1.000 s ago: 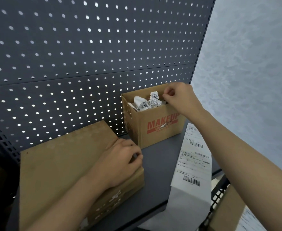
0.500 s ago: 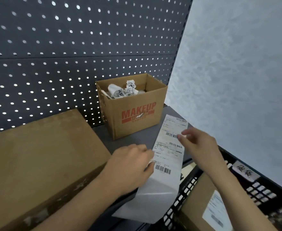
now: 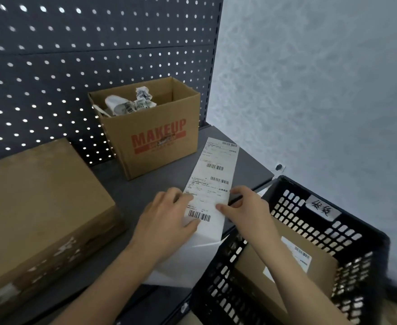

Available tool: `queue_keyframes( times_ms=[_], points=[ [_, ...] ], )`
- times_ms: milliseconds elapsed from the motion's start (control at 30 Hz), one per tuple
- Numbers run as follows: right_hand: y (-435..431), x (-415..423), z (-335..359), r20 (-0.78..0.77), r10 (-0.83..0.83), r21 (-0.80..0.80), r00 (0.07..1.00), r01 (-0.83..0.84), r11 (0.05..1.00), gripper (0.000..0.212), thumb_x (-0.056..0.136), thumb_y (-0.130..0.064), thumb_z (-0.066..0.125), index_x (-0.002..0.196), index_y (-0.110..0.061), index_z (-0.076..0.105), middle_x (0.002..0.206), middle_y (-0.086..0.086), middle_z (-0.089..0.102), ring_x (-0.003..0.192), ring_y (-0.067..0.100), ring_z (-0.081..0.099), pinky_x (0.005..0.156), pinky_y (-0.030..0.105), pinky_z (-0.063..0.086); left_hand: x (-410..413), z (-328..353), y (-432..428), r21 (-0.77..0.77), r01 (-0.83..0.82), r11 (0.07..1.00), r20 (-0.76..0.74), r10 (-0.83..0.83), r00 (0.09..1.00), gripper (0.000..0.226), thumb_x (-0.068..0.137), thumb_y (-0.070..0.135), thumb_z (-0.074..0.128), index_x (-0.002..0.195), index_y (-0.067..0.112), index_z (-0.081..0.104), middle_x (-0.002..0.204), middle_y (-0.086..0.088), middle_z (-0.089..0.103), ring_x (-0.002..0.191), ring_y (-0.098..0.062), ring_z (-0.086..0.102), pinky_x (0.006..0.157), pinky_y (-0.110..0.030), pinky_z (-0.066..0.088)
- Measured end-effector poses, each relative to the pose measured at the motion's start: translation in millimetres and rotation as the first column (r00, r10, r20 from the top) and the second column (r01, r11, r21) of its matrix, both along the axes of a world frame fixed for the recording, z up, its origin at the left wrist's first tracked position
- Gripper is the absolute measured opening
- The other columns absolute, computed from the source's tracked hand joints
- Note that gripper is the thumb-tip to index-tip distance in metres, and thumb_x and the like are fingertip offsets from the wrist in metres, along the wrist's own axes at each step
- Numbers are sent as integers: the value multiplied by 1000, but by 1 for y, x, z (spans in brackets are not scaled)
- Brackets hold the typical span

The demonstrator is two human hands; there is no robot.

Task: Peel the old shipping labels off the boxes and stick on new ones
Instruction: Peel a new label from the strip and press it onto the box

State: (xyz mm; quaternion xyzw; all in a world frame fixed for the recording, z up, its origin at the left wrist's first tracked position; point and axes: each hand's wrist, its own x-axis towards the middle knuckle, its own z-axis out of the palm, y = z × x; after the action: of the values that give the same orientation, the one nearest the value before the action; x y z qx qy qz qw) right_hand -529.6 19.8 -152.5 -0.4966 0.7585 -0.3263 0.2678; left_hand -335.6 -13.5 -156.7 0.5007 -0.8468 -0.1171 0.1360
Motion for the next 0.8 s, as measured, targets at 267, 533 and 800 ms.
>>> queue_keyframes(
  times_ms=[267, 533, 800],
  points=[
    [6, -13, -5, 165, 14, -55, 986, -5, 998, 31, 82, -22, 80, 105, -32, 62, 76, -8, 73, 70, 2, 69, 67, 29, 53, -1, -8, 6, 56, -64, 996, -75, 68, 995, 61, 87, 61, 54, 141, 34, 41, 134, 14, 42, 126, -13, 34, 101, -31, 38],
    [7, -23, -3, 367, 32, -98, 930, 5, 995, 15, 84, -11, 77, 96, -15, 69, 79, -2, 76, 75, 16, 72, 84, 44, 58, -3, -2, 4, 164, -109, 980, -288, 154, 945, 38, 90, 47, 59, 125, 34, 54, 122, 13, 54, 118, -14, 45, 97, -35, 43],
    [8, -24, 4, 348, 61, -150, 936, -9, 989, 7, 87, -17, 74, 80, -16, 74, 68, -11, 70, 53, -2, 57, 59, 15, 40, -8, 7, -5, 331, -127, 935, -551, 300, 779, 14, 87, 32, 72, 93, 37, 61, 89, 13, 67, 84, 7, 58, 65, -8, 42]
  ],
)
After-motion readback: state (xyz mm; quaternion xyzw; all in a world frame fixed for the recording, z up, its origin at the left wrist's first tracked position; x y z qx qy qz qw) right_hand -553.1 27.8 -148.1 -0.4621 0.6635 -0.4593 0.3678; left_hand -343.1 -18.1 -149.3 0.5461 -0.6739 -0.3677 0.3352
